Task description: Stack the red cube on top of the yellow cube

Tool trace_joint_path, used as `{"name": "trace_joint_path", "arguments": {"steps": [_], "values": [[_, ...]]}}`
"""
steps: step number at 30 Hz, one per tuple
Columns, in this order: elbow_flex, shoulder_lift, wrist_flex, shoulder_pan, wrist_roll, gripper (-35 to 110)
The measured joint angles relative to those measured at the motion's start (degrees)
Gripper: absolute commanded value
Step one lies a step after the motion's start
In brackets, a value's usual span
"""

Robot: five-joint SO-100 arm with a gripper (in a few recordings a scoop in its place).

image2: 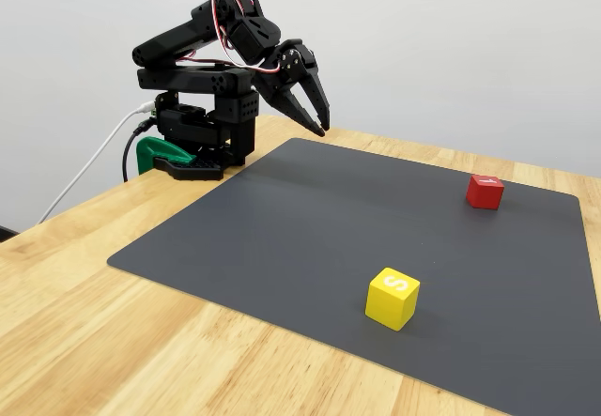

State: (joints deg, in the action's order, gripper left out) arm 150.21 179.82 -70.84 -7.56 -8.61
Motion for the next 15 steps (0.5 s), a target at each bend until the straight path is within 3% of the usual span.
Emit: {"name": "trace_joint_path", "arguments": {"steps": [11,15], "values": [[0.0,0.0,0.0,1.49,-1.05,0],[0.0,0.0,-0.7,1.32,-1.93,14]]}}
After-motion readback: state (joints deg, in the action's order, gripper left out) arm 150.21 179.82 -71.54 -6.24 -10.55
